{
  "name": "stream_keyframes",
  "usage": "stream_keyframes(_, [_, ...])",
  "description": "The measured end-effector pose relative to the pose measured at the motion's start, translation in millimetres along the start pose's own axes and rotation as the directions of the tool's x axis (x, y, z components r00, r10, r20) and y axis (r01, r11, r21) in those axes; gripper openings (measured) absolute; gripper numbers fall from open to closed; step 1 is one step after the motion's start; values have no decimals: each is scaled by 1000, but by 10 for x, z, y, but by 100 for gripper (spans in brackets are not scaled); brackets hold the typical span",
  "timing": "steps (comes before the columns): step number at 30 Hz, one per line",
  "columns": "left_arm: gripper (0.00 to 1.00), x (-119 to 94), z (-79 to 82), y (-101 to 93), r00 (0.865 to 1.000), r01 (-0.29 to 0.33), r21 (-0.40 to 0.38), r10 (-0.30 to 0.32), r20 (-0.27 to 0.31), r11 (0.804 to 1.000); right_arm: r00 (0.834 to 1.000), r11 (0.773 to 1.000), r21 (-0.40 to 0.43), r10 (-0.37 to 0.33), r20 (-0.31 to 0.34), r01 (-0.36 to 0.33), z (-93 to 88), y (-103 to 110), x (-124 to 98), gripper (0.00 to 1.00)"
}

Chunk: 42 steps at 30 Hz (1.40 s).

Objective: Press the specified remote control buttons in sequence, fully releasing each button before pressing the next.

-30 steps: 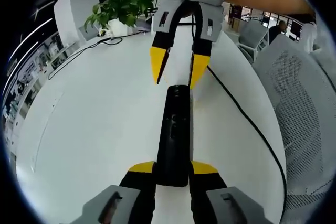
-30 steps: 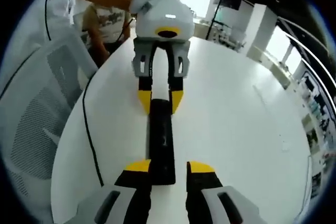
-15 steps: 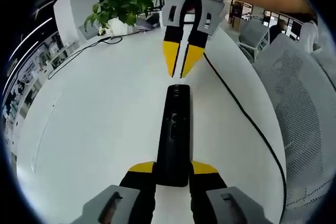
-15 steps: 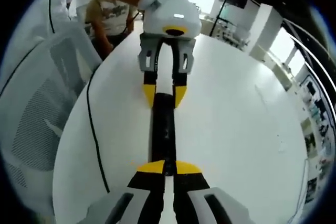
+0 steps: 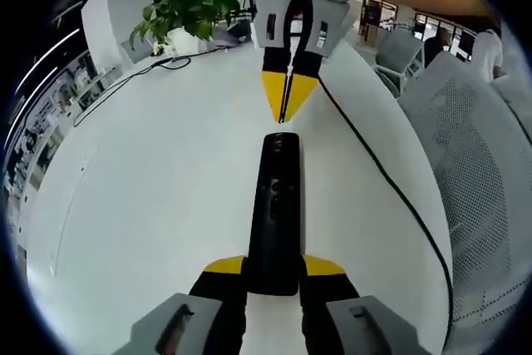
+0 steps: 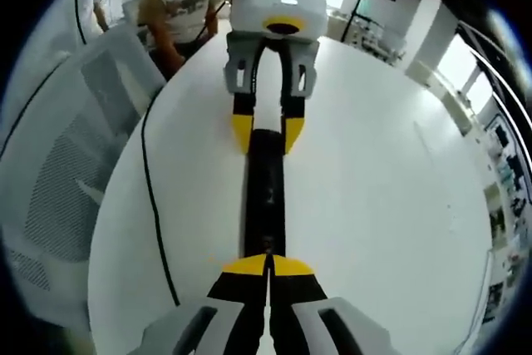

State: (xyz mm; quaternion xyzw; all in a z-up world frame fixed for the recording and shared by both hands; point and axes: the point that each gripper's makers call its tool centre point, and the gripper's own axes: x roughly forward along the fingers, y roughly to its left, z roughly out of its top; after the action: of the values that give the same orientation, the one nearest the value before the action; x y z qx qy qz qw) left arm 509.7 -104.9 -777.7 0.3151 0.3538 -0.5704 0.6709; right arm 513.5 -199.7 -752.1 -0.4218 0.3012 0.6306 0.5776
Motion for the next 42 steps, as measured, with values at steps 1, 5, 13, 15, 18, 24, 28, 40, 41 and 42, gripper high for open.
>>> stream_keyframes(1, [23,2,2,-1,1000,0,1,0,-6,1000,1000,1000,0,2,-1,-2,0,-1,1,0])
stream_keyframes(5, [23,2,-2,-5,1000,2,4,-2,-23,1000,1000,1000,22,4,-11,-4,-9,-35,9,0])
stream_keyframes(13, [22,-1,-8,-5,1000,1,5,-1,-26,1000,999,999,23,27,-47,-26,-57,5,61,0])
stream_keyframes(15, [22,-2,-10,-3,1000,1,1,-1,-18,1000,998,999,26,34,-52,-33,-76,9,78,0])
stream_keyframes(18, [22,-2,-9,-3,1000,1,-1,-1,-13,1000,997,999,26,42,-65,-40,-97,17,94,0])
stream_keyframes(24, [22,-3,-9,-4,1000,2,-1,-2,-10,1000,996,999,31,46,-71,-44,-89,25,103,0])
stream_keyframes(28, [22,-5,-9,-1,1000,1,-2,-1,-2,1000,996,999,32,47,-75,-44,-78,8,114,0])
stream_keyframes(40, [23,-3,-4,-8,1000,3,-1,-3,0,1000,993,998,25,65,-101,-62,-79,-12,137,0])
stream_keyframes(41, [23,-4,-4,-7,1000,3,-1,-3,0,1000,993,998,22,65,-100,-63,-77,-15,139,0])
stream_keyframes(42, [23,-4,-4,-7,1000,3,-1,-3,1,1000,993,998,24,67,-99,-65,-74,-14,141,0])
